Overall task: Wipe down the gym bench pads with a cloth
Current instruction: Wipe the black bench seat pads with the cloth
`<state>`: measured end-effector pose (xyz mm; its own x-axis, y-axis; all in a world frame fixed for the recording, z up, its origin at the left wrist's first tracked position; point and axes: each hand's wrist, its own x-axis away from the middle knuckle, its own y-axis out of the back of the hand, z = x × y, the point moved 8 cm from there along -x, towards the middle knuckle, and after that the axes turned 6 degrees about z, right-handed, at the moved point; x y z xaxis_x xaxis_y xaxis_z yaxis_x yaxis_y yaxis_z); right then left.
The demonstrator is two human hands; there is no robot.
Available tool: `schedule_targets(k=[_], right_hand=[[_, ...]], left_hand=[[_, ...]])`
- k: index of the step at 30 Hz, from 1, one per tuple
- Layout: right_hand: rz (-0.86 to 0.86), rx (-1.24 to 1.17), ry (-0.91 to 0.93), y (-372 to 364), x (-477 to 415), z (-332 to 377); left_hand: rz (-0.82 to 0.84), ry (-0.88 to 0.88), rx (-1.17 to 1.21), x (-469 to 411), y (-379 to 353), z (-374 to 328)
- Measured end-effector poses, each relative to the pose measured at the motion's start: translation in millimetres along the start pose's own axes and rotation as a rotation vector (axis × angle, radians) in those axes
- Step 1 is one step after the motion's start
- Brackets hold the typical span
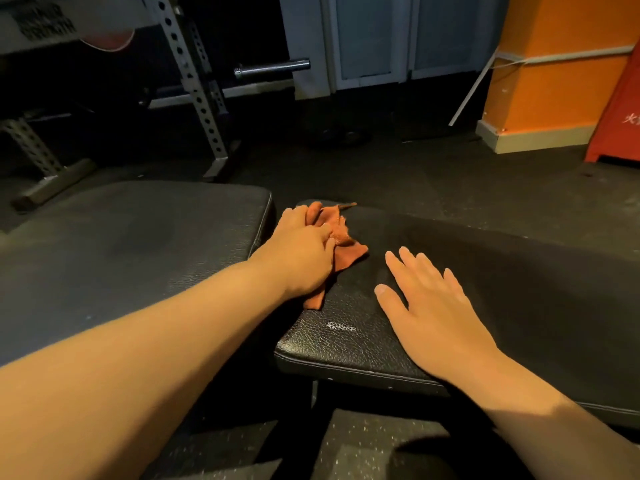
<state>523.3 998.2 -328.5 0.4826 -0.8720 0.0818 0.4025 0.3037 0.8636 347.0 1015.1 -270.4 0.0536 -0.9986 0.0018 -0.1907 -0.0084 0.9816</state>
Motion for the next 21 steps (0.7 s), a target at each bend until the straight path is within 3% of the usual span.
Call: schedule_targets(k=[6,10,14,18,21], right_hand=[[-0.004,0.013,0.008,-1.5,-1.1,2.4],[-0.007,0.017,-0.010,-1.9,-2.4,0.1],[0.006,-0.012,0.001,-1.4,-1.4,-0.7],[0.000,-0.024,0.007,-0.1,-1.6,-3.7],[-0.003,-0.019,0.008,-0.8,-1.7,-1.6]], left_hand=[[-0.069,-0.116,0.081,55.9,0.2,3.0],[0.053,-0.018,-0.004,3.0,0.4,7.6],[0.008,0.002,-0.055,-8.6,-1.0,8.9],[-0.035,-0.165,0.091,64.3,2.7,-5.7],[-0.004,-0.299,0.005,126.3,-0.4,-26.2]])
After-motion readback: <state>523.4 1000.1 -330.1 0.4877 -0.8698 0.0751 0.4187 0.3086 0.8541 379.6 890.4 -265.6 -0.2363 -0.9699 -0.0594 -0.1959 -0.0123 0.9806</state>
